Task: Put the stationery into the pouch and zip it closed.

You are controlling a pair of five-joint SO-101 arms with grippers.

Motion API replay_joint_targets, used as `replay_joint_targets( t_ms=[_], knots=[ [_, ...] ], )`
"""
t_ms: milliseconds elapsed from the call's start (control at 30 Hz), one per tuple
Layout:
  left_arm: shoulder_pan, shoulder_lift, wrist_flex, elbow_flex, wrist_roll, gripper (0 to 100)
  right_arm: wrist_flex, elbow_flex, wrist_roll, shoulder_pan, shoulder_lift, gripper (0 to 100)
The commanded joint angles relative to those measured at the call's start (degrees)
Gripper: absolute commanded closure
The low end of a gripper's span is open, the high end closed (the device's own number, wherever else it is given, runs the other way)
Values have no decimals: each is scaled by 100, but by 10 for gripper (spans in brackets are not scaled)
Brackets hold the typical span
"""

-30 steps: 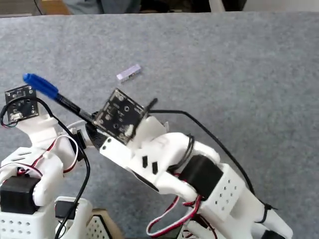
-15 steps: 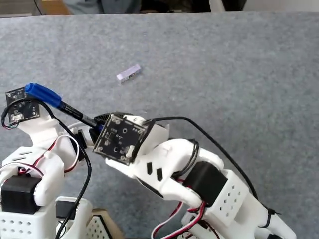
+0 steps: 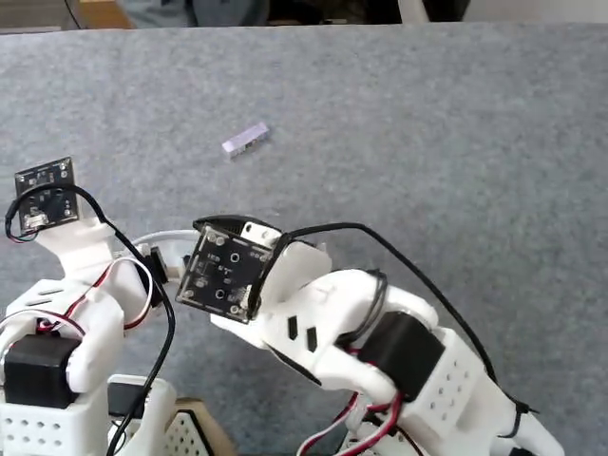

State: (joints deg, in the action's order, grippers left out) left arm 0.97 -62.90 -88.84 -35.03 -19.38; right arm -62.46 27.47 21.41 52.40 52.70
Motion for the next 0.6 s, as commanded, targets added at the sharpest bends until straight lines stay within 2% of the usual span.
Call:
replay_joint_targets(
  t_ms=[0, 300, 433, 567],
  knots=[
    [145, 97, 0, -163, 53, 972, -360, -505, 0, -563, 259, 871],
    [154, 88, -26, -119, 35, 972, -1257, -1305, 35, -2963, 48, 868],
    [154, 88, -158, -101, 35, 972, -1204, -1349, 35, -3701, -708, 868],
    [154, 88, -475, 48, 53, 972, -624, -1341, 35, -4211, -1859, 868]
  ],
)
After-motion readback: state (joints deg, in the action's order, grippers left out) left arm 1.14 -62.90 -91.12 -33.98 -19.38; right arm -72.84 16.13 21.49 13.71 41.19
